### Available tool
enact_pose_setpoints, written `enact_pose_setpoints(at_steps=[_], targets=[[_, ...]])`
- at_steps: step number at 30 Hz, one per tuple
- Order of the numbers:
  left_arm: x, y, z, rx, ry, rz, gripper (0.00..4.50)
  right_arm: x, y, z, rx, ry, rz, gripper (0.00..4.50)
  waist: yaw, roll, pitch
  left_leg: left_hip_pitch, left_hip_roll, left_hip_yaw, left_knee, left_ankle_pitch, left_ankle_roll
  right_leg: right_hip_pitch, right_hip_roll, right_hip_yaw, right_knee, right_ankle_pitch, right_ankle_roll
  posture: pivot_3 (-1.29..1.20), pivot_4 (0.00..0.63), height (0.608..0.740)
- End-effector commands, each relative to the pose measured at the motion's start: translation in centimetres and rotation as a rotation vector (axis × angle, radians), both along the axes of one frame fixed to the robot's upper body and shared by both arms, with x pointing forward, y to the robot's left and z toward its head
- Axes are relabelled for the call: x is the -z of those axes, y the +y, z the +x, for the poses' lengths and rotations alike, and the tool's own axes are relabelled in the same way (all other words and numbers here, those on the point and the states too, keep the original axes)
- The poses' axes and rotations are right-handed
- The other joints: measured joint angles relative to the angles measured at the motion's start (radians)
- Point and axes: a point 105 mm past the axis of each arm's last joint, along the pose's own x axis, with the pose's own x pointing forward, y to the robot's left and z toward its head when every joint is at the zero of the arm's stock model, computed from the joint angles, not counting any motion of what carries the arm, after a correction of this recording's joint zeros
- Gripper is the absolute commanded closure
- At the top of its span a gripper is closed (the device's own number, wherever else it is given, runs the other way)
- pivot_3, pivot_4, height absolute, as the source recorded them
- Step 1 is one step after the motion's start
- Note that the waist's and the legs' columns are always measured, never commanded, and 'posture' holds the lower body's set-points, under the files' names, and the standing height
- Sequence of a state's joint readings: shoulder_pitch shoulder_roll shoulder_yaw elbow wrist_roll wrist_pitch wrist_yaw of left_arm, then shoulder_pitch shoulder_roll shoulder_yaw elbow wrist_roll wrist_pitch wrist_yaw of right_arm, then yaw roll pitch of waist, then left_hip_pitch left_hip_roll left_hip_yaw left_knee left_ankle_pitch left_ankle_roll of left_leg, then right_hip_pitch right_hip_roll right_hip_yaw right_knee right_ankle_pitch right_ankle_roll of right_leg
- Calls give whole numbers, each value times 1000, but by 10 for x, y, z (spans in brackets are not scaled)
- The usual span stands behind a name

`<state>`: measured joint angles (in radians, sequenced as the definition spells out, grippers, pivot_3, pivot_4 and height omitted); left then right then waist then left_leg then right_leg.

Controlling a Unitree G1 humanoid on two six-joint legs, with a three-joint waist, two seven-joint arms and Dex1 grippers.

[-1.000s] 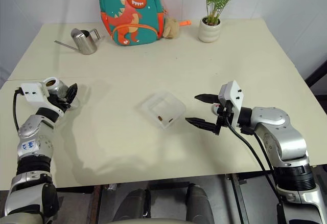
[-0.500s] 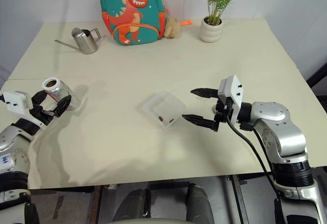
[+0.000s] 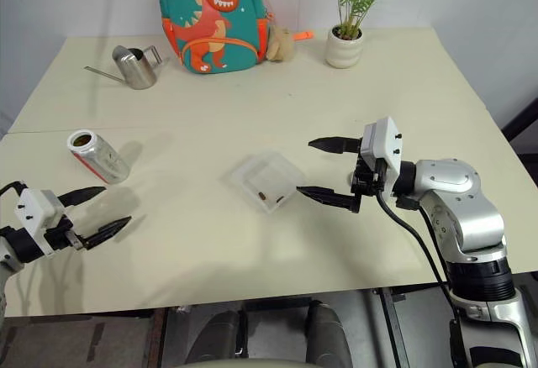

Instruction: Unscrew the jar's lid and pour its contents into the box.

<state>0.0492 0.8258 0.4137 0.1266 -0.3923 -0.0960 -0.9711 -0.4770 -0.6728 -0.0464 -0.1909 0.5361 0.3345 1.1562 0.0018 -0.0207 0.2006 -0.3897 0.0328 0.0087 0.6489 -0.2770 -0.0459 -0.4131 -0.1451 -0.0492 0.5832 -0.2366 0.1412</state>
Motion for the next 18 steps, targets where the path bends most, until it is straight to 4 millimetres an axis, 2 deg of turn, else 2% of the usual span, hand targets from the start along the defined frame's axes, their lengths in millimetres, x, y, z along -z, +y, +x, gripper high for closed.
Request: enact_pose_setpoints(at_steps=[1, 4, 7, 18], targets=[[-28, -32, 2, 123, -78, -23, 41, -8, -6, -3, -11, -48, -19, 0, 1, 0, 0, 0, 0, 0, 0, 0, 0, 0, 0, 0, 0, 0, 0, 0, 150, 740], [-41, -66, 3, 267, -106, -55, 41, -9, -11, -7, -11, -57, -44, 0, 0, 0, 0, 0, 0, 0, 1, 0, 0, 0, 0, 0, 0, 0, 0, 0, 150, 740], [-45, -82, 1, 378, -105, -75, 41, -9, -17, -12, -25, -29, -58, 0, -4, 0, 0, 0, 0, 0, 1, 0, 0, 0, 0, 0, 2, 0, 0, 0, 150, 740], [-55, -97, 4, 508, 2, -108, 41, -11, -26, -13, 4, -31, -69, 0, -4, 0, 0, 1, 0, 0, 0, 0, 0, 0, 1, 1, 1, 0, 0, 0, 150, 740]])
